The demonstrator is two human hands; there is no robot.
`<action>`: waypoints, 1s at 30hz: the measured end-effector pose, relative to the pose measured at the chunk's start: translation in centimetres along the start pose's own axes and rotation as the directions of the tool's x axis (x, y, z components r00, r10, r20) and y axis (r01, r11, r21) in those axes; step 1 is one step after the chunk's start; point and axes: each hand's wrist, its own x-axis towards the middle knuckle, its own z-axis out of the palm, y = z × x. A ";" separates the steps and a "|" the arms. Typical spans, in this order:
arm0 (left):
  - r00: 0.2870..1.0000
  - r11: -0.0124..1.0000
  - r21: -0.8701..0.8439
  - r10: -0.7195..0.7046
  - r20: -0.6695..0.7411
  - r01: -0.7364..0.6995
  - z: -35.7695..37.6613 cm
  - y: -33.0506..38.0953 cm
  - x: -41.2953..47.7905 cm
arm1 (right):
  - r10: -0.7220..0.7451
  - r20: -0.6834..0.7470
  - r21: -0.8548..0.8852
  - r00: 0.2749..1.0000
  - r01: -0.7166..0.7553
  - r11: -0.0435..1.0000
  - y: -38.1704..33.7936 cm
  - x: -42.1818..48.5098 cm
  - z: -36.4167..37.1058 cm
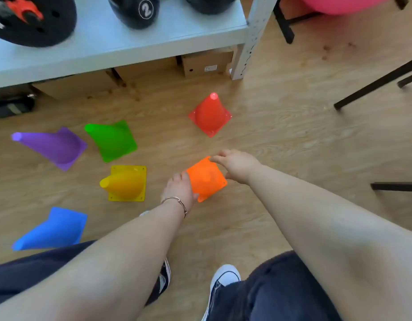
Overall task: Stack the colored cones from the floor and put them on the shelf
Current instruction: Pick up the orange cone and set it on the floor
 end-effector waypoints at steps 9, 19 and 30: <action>0.990 0.921 -0.362 -0.123 0.074 0.142 7.0 0.4 4.2 | 0.024 0.207 -0.033 0.978 -0.017 0.999 0.9 5.1 4.5; 0.993 0.827 -0.557 -0.113 -0.039 0.073 6.1 -0.2 5.7 | 0.088 0.126 0.210 0.988 -0.113 0.971 0.4 6.5 5.9; 0.981 0.863 -0.503 -0.045 -0.190 -0.058 -3.6 -2.1 5.5 | 0.142 -0.088 0.518 0.986 -0.076 0.852 -0.7 5.2 -0.7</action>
